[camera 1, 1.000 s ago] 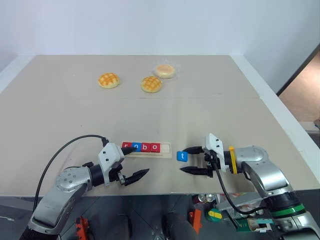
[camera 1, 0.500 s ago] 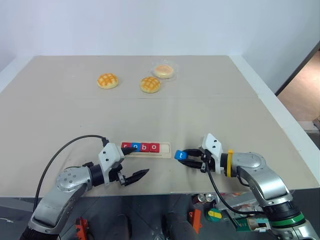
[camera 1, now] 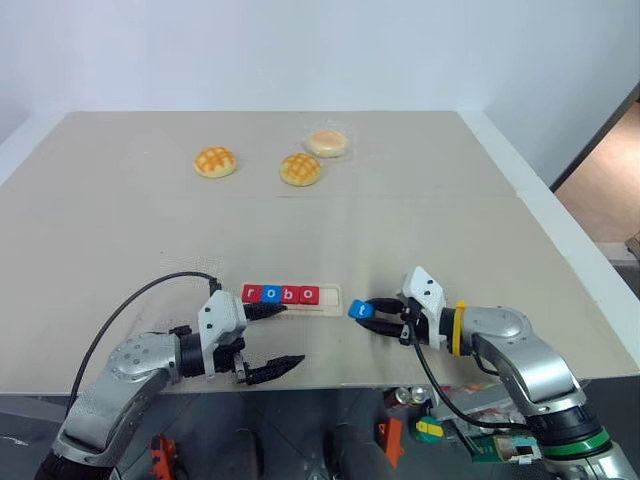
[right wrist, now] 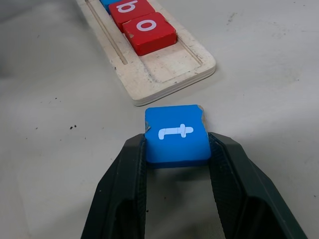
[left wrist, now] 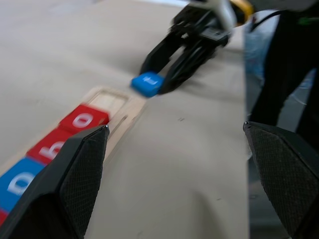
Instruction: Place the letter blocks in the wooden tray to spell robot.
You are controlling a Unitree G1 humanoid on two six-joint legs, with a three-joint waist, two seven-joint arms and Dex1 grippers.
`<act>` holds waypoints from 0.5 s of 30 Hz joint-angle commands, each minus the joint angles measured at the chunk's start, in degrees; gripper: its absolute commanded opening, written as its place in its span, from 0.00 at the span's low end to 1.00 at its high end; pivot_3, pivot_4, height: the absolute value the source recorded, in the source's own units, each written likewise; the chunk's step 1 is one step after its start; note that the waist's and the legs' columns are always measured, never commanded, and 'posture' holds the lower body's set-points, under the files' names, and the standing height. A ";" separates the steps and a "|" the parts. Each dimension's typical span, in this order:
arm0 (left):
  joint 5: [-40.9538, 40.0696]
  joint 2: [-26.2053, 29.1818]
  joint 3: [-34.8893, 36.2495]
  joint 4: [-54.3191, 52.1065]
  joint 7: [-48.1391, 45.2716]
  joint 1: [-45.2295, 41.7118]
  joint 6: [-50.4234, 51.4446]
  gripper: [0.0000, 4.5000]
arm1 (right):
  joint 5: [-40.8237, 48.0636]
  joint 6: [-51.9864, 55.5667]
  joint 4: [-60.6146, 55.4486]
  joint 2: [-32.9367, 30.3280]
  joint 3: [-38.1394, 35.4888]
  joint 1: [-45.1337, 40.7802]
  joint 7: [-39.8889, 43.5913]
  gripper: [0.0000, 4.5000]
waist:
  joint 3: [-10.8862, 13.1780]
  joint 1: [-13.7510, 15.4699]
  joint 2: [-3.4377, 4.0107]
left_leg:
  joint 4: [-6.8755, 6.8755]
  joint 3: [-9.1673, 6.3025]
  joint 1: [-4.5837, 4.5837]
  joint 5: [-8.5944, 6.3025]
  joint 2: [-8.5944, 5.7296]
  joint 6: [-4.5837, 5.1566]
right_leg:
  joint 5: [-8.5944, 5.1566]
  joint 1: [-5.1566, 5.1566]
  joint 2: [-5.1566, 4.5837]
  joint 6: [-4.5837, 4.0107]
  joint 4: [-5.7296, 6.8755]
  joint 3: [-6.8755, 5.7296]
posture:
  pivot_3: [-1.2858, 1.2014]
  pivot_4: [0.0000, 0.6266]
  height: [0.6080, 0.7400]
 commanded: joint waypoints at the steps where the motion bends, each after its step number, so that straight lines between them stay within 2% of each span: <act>1: -0.55 1.04 0.72 -1.49 -1.46 -0.14 -1.91 1.00 | -0.03 0.15 -0.66 -0.86 0.38 -2.89 0.69 0.27 | 0.01 0.00 0.01 | 0.00 0.00 0.00 0.00 0.00 0.00 | 0.00 -0.01 0.00 0.00 0.00 0.00 | 0.52 0.24 1.00; 9: -0.51 0.65 2.76 -2.56 1.77 2.44 -2.20 1.00 | 0.98 3.21 1.15 3.29 5.48 -16.74 3.51 0.27 | 0.03 -0.22 0.03 | -0.04 0.00 -0.01 0.00 0.09 0.00 | 0.10 -0.09 0.07 0.00 0.01 -0.03 | 0.52 0.24 1.00; 15: -0.15 -0.15 2.40 -3.66 4.27 3.45 -2.51 1.00 | -2.61 -1.92 8.29 3.70 10.74 -20.80 8.22 0.27 | 0.03 0.07 0.03 | -0.08 -0.01 -0.17 -0.02 0.02 -0.02 | 0.02 -0.15 -0.02 0.22 -0.01 -0.06 | 0.52 0.24 1.00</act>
